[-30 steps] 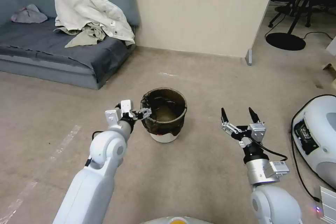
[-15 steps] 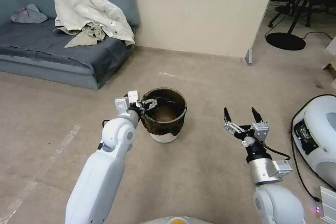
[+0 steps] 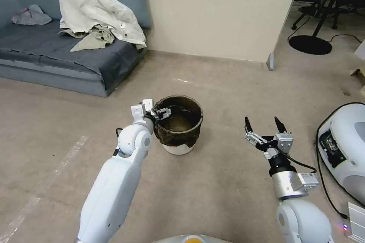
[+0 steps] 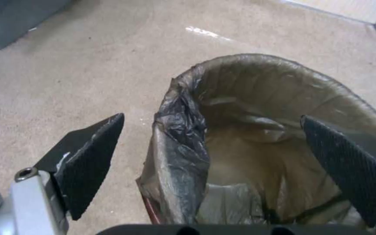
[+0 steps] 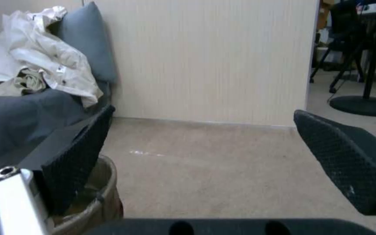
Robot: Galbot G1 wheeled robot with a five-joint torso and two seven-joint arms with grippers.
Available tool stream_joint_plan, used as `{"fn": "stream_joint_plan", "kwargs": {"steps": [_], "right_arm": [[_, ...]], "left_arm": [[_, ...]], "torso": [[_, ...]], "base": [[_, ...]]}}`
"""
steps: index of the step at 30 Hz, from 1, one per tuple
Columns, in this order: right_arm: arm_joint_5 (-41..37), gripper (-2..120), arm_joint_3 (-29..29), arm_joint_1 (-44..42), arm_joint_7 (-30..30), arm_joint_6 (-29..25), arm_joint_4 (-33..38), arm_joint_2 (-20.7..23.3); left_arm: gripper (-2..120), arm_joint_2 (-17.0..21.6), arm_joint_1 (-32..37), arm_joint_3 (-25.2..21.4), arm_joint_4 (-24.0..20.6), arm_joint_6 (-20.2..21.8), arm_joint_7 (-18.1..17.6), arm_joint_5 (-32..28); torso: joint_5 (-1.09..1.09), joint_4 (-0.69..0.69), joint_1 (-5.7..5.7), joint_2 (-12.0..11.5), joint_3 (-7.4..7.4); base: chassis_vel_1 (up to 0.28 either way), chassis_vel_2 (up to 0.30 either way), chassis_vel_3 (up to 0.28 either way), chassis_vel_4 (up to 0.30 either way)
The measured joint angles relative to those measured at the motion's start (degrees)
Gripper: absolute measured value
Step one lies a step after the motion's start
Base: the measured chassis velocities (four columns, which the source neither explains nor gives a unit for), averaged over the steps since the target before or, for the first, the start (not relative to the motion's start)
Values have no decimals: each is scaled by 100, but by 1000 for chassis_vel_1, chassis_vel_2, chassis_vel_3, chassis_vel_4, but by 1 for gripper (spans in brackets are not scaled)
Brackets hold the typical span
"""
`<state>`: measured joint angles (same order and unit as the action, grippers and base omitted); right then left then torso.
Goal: Pick up the trash can from the floor.
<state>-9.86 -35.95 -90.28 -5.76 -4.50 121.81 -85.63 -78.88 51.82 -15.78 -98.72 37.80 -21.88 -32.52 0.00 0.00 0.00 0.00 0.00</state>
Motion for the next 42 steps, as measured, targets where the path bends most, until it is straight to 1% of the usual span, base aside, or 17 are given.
{"fn": "stream_joint_plan", "kwargs": {"steps": [7,12,16,31,38,42], "right_arm": [[-9,100,-16,15,0,4,-20,8],[-11,100,-18,22,0,4,-40,7],[-14,100,-19,59,0,4,-79,4],[-49,100,-26,167,10,33,-173,30],[-62,100,-37,204,15,35,-207,37],[-62,100,-38,211,17,35,-217,35]], "left_arm": [[100,-30,-172,82,373,-14,-4,136],[100,-15,-257,151,555,24,-50,161],[99,-6,-365,212,824,75,-96,209],[98,-18,-655,408,1374,171,-163,253],[96,-5,-834,647,1659,359,-284,152],[95,-11,-882,699,1743,422,-326,127]], "torso": [[-1,0,0,0,0],[0,0,0,0,0],[0,0,0,0,0],[0,0,-1,0,0],[0,0,-1,0,0],[0,0,0,0,0]], "base": [[0,0,0,0],[0,0,0,0],[0,0,0,0],[0,0,0,0],[0,0,0,0],[0,0,0,0]]}}
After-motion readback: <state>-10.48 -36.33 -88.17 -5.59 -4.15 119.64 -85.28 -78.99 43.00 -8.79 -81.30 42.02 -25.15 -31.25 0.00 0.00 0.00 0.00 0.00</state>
